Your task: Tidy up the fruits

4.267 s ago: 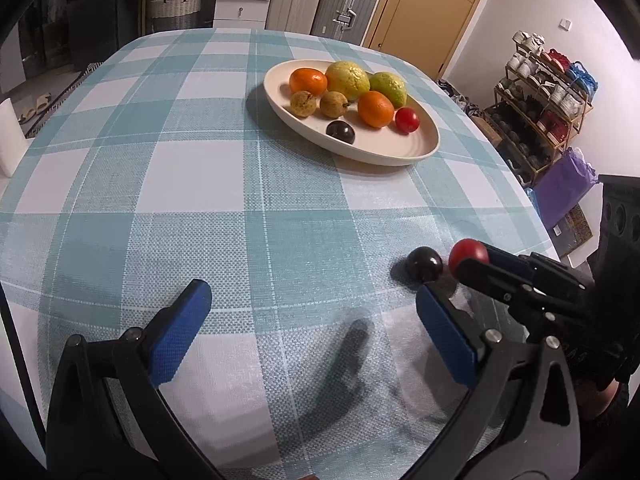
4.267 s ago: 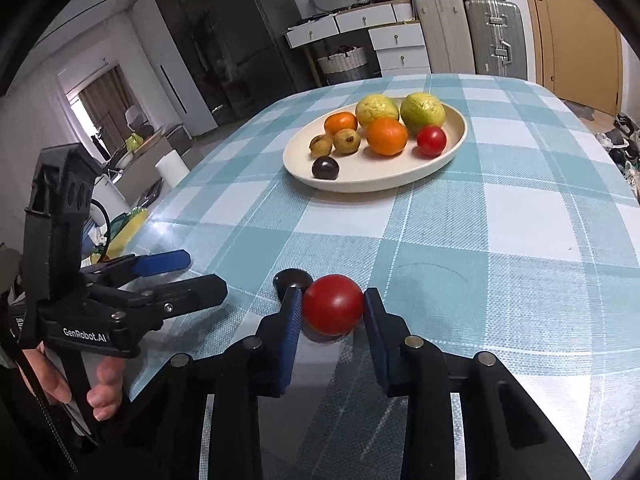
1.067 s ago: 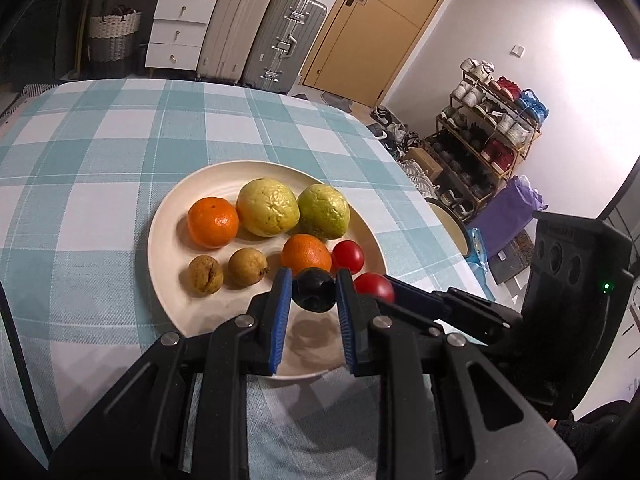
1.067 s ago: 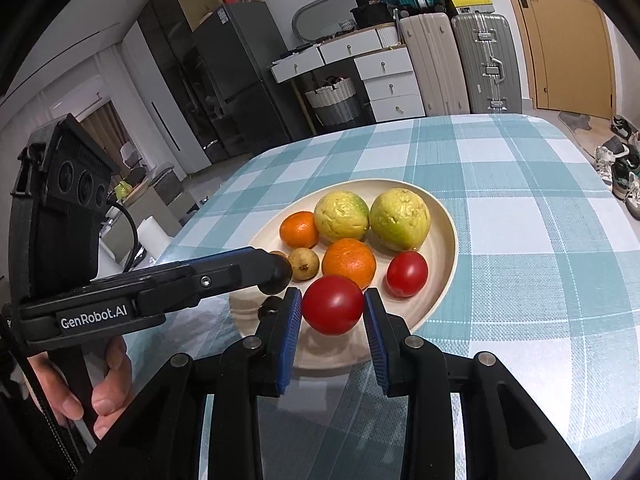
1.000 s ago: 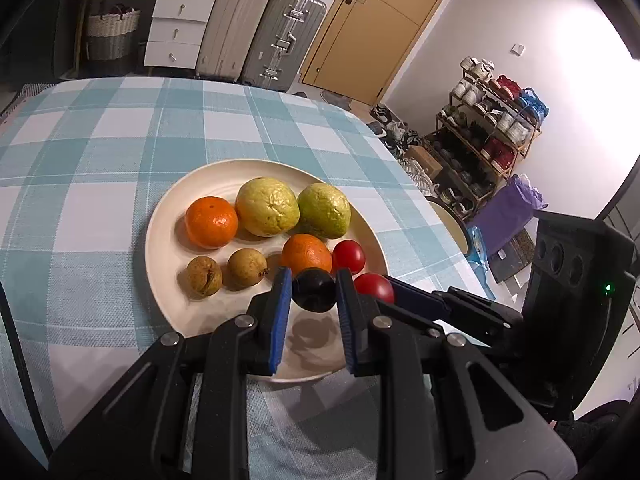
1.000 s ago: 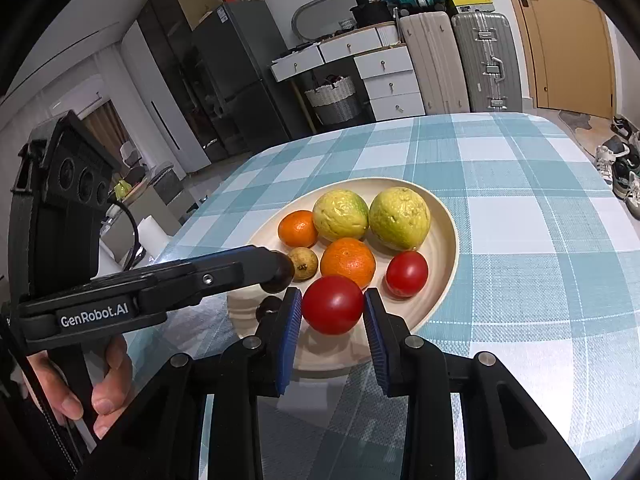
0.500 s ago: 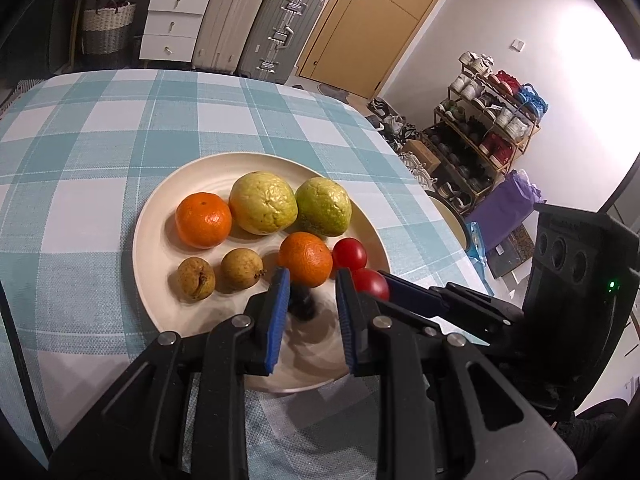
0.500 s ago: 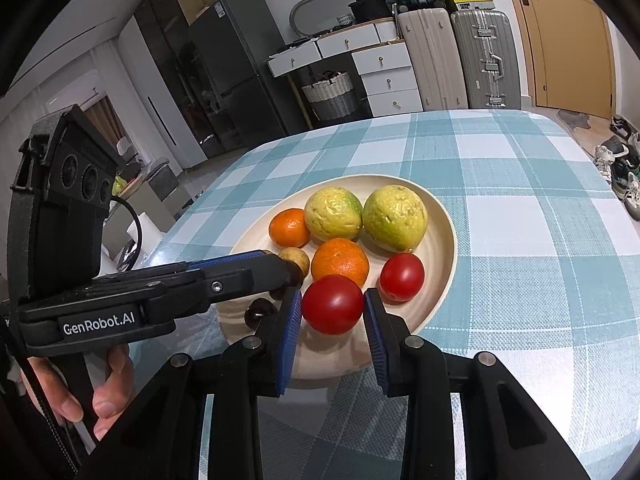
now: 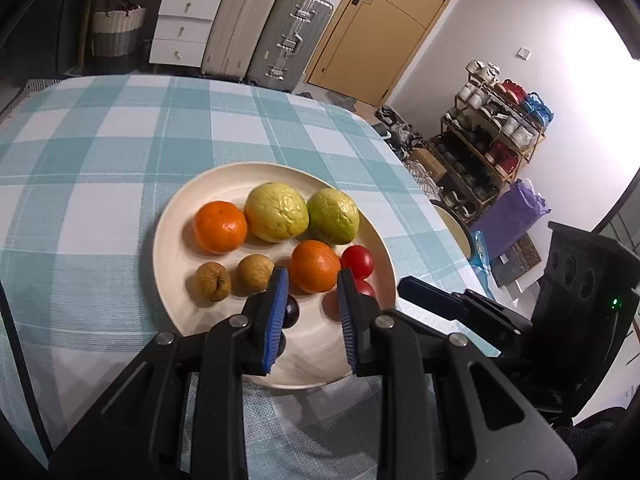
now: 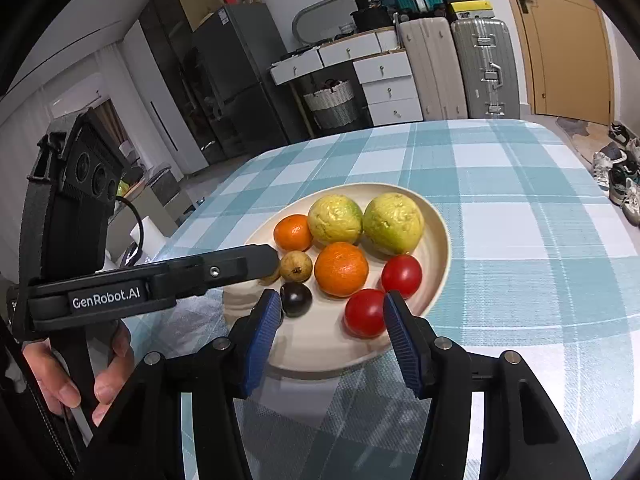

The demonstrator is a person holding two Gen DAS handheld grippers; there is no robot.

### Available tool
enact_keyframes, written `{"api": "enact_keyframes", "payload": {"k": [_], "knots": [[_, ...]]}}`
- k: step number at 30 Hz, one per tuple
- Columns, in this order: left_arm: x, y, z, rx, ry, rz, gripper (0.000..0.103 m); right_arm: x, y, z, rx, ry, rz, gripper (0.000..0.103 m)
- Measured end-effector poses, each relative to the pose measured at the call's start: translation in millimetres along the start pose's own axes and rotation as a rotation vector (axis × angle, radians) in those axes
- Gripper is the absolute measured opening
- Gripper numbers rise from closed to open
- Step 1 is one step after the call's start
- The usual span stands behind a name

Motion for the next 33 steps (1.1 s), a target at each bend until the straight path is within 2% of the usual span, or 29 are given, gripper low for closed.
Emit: {"api": "enact_keyframes", "payload": {"k": [3, 5, 7, 10, 12, 16, 17, 20, 22, 24, 26, 30, 32, 33], "knots": [[-0.5, 8.0, 0.6, -0.015, 0.002, 0.011, 0.022, -0.8, 9.2, -0.1, -0.025, -0.01, -0.005, 0.055], [-1.6, 15.1, 0.1, -0.026, -0.001, 0.024, 0.027, 0.6, 16.7, 0.3, -0.045, -0.008, -0.014, 0.055], [-2.5, 22.4, -0.2, -0.042, 0.0, 0.028, 0.038, 3.8, 25.3, 1.3, -0.066, -0.001, -0.021, 0.055], [-4.6, 34.5, -1.6, -0.07, -0.004, 0.041, 0.041, 9.8, 36.1, 3.7, -0.096, 0.009, -0.029, 0.057], [-6.6, 42.3, -3.9, -0.078, -0.006, 0.053, 0.041, 14.7, 45.2, 5.9, -0.127, 0.016, -0.035, 0.061], [-11.0, 58.2, -7.6, -0.102, -0.014, 0.07, 0.055, 24.5, 60.9, 9.2, -0.179, 0.033, -0.047, 0.072], [-12.6, 63.7, -8.1, -0.112, -0.016, 0.07, 0.056, 26.4, 63.2, 10.5, -0.186, 0.037, -0.053, 0.076], [-16.6, 78.2, -7.1, -0.141, -0.024, 0.094, 0.064, 30.6, 70.3, 15.1, -0.21, 0.031, -0.058, 0.078], [-17.9, 90.7, -6.7, -0.169, -0.025, 0.111, 0.075, 32.9, 76.5, 19.5, -0.227, 0.015, -0.057, 0.079], [-18.1, 102.9, -6.5, -0.198, -0.026, 0.126, 0.081, 36.0, 83.4, 23.0, -0.248, 0.008, -0.056, 0.082], [-18.1, 115.1, -6.4, -0.227, -0.029, 0.142, 0.082, 40.9, 94.5, 26.7, -0.288, 0.011, -0.073, 0.091], [-17.1, 134.9, -7.3, -0.265, -0.028, 0.18, 0.084, 50.2, 112.4, 31.4, -0.348, 0.038, -0.106, 0.095], [-15.6, 143.7, -8.0, -0.29, -0.019, 0.21, 0.092, 54.6, 119.7, 32.5, -0.373, 0.049, -0.119, 0.098], [-14.7, 147.5, -8.8, -0.302, -0.013, 0.227, 0.1, 55.6, 121.7, 32.6, -0.379, 0.05, -0.125, 0.099]]}}
Point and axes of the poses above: each gripper's, at about its wrist camera, not at the fingertips, and y roughly against the way its jaws point, x to its left, z to its top, the point moved 7 cm from there along -y, roughly the way its jaws point, and after that the axes turned 14 degrees about x, right-handed, at the moved point
